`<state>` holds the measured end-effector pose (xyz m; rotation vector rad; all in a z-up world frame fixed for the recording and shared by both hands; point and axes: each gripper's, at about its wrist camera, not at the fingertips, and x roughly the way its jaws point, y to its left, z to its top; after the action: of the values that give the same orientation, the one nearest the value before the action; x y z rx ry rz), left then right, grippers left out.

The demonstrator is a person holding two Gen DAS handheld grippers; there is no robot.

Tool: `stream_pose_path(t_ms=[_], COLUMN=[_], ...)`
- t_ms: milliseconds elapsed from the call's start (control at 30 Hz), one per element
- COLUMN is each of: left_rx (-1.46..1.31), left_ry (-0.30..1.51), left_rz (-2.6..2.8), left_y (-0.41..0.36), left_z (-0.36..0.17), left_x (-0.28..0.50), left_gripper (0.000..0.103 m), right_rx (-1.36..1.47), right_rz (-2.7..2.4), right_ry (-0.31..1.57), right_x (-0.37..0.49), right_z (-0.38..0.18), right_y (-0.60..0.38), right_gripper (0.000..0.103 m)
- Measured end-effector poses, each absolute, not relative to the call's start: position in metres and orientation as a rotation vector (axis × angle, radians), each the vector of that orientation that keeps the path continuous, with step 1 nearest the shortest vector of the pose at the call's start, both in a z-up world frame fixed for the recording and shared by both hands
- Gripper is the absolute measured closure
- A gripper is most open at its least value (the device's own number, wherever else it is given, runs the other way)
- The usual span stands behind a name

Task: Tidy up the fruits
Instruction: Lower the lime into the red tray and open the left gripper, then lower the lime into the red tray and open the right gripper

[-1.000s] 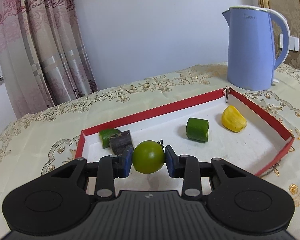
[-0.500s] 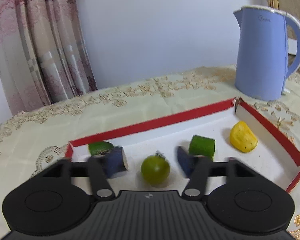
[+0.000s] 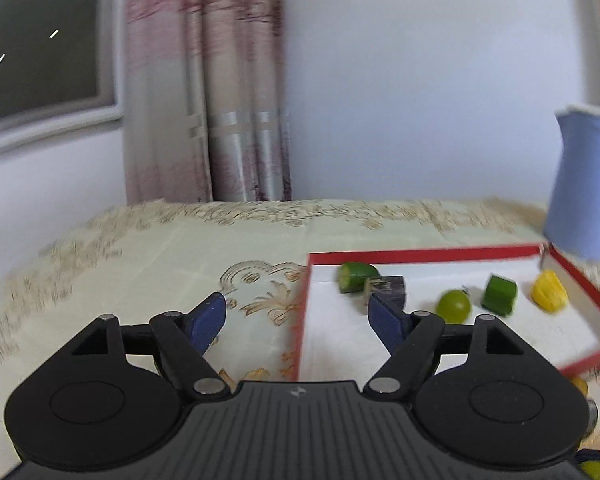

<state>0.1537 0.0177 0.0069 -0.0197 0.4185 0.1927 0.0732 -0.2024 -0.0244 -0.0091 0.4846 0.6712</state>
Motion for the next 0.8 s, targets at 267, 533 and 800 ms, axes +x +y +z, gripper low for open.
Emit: stream_pose_path(t_ms=[267,533,800], left_rx=[-0.040,-0.072,-0.060], left_ry=[0.437,0.440,0.450], left_rz=[0.176,0.149,0.182], left_y=[0.030,0.035,0.037], left_z=[0.005,0.006,0.001], left_x=[0.155,0.151,0.156], left_gripper=[0.025,0.025,0.025], right_rx=[0.091,-0.041,0.063], right_rz=[0.512,0.469,0.394], right_ry=[0.418,0.355,0.290], right_x=[0.078,0.104,0.151], right_z=[-0.011,0.040,0.039], right_y=[-0.222,-0.210,-0.220], right_gripper=[0.071,0.071,0.071])
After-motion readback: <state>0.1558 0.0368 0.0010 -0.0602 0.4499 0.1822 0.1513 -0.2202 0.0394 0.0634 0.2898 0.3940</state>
